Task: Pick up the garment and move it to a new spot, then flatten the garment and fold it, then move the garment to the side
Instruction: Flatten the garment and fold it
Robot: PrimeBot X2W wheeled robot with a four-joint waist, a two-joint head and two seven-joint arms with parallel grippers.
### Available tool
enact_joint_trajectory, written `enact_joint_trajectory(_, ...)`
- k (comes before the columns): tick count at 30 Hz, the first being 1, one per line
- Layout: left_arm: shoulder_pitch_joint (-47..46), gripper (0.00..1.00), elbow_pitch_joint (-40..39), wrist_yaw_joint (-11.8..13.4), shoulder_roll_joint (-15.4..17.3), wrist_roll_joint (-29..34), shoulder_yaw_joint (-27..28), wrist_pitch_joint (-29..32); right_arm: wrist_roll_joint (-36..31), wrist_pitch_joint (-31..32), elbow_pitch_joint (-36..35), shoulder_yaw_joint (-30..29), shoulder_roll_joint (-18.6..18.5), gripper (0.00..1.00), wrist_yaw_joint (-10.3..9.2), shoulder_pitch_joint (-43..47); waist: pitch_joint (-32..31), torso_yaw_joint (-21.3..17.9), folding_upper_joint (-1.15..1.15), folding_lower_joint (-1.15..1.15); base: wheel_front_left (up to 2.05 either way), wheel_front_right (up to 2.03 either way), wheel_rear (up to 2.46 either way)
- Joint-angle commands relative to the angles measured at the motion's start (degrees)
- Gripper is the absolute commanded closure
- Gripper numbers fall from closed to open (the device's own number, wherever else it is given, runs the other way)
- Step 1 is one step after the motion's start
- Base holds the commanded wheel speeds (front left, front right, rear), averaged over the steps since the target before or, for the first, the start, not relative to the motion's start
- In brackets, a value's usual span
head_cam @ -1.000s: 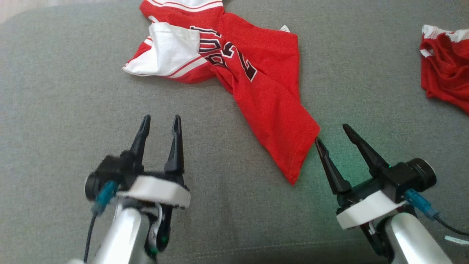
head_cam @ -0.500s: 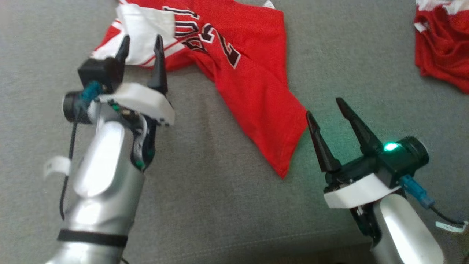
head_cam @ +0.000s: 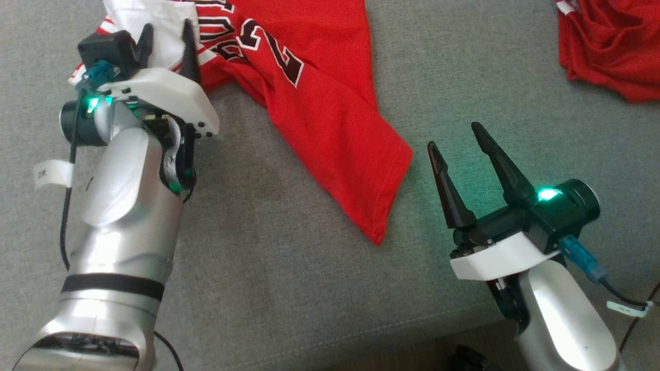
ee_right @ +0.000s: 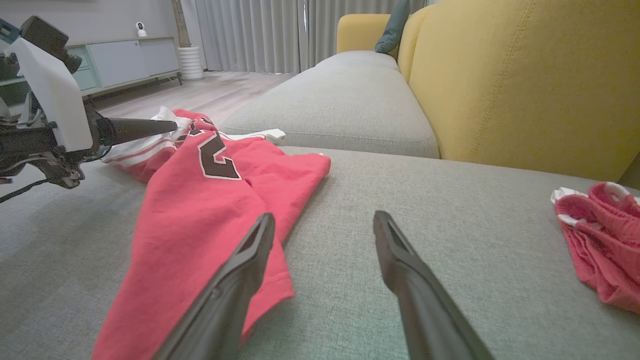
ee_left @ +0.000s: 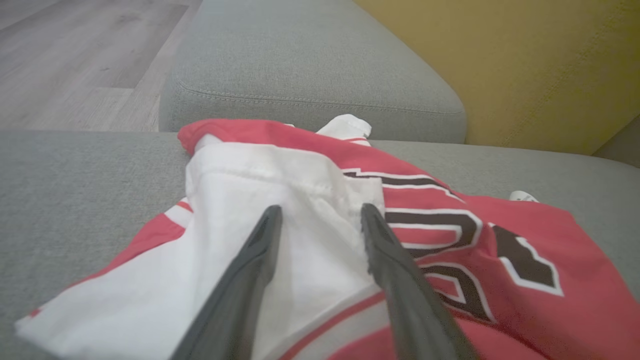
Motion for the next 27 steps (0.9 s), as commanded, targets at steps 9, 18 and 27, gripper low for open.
enact_joint_trajectory(9,-2.4,1.0,-0.4,-1.0,1.2,-0.9,1.6,-5.6,-0.9,-1.1,-1.0,-0.7,1.0,0.0,0.37,-0.3,-1.0,1.5,0.0,0.0,0.0,0.0,0.0)
enact_joint_trajectory(18,13.4,1.0,-18.5,-0.5,0.0,-1.0,1.0,-7.0,-1.5,-1.2,-1.0,-2.5,1.2,0.0,0.37,2.0,-3.7,7.8,0.0,0.0,0.0,0.0,0.0)
enact_joint_trajectory(27,30.9,1.0,-32.6,3.2,-0.6,-2.5,1.0,-7.1,-1.9,-1.2,-0.8,-2.9,0.9,0.0,0.37,2.3,-4.1,11.8,0.0,0.0,0.0,0.0,0.0)
